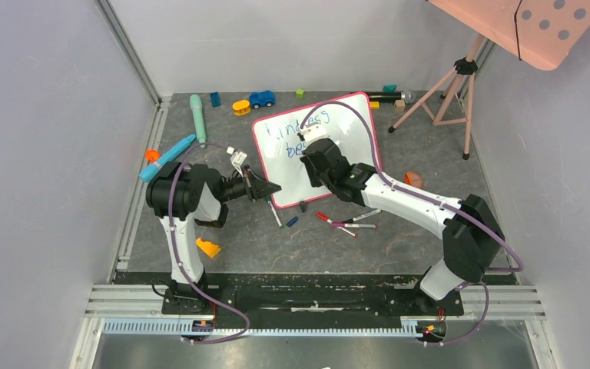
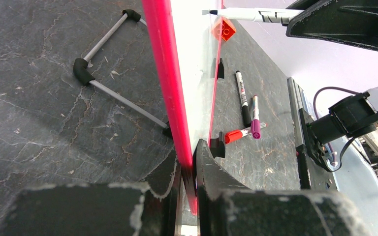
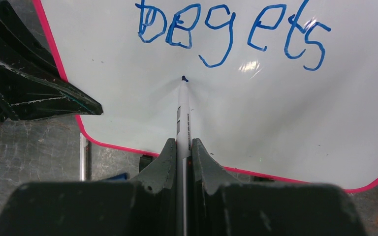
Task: Write a sentence on the whiteboard
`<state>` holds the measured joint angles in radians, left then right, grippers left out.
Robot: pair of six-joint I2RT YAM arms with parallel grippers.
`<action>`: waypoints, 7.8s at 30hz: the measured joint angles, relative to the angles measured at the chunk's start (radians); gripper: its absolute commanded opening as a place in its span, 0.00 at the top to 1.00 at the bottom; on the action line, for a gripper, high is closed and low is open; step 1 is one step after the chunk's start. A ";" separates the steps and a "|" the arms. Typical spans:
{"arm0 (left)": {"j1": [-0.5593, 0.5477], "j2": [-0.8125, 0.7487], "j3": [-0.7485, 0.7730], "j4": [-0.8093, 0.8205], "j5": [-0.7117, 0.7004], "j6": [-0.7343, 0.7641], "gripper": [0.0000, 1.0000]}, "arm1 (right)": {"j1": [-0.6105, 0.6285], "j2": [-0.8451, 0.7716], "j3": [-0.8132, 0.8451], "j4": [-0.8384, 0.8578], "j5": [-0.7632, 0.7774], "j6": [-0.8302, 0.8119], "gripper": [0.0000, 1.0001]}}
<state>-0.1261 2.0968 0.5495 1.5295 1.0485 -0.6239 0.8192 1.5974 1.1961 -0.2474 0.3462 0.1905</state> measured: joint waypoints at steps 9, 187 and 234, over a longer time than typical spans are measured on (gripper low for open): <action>0.000 0.000 0.000 0.000 0.000 0.000 0.94 | 0.004 -0.035 -0.083 0.006 -0.015 0.004 1.00; 0.002 0.013 0.022 0.000 0.018 -0.026 0.94 | -0.104 -0.304 -0.164 -0.108 -0.187 -0.053 1.00; 0.002 0.035 0.051 0.001 0.038 -0.042 0.97 | -0.104 -0.139 -0.149 0.051 -0.142 -0.084 1.00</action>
<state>-0.1238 2.1319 0.6010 1.5307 1.0866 -0.6659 0.7155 1.4582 1.0470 -0.1963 0.2047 0.1070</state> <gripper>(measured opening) 0.143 0.112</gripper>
